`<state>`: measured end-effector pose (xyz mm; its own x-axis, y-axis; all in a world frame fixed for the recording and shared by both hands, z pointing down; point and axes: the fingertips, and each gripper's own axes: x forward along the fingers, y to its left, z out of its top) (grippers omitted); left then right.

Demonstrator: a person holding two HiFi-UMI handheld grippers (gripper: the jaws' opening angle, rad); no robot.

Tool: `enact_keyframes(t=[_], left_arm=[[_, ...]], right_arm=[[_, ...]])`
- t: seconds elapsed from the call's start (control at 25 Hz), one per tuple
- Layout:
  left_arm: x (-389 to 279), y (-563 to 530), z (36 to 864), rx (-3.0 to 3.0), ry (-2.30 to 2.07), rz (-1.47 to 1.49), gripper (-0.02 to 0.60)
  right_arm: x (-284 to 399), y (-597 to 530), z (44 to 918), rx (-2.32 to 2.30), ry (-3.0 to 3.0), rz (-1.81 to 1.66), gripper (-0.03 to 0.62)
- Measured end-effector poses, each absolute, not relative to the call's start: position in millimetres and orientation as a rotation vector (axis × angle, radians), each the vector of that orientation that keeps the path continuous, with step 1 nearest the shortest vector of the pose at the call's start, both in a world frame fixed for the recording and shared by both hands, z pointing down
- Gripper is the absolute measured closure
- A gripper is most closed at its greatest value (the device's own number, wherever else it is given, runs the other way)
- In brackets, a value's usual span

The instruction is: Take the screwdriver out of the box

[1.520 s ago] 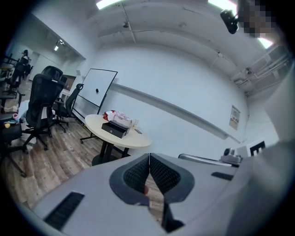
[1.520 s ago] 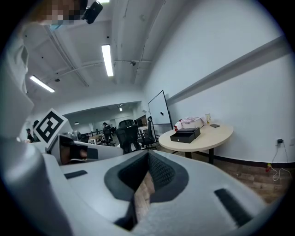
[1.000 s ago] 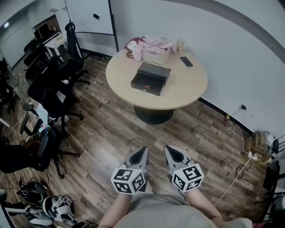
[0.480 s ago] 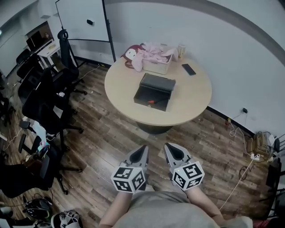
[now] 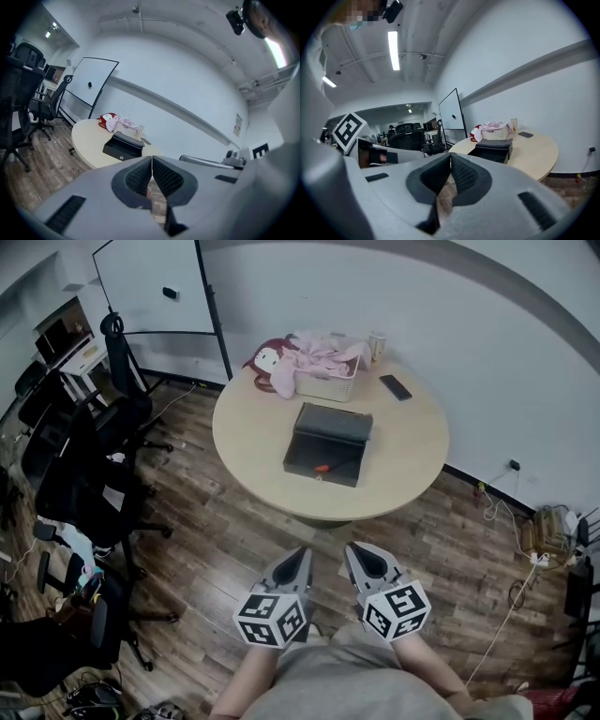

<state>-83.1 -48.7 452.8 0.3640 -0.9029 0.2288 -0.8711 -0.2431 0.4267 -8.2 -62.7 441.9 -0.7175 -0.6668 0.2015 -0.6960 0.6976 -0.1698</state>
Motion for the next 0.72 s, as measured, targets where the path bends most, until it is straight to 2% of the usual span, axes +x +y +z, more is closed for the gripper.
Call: enact_keyframes(t=[0.72], left_arm=[[-109.0, -167.4, 477.2, 2.135, -1.5, 0.006, 0.577]], right_arm=[[-31.7, -175.9, 456.4, 1.135, -2.749, 0.397, 0.594]])
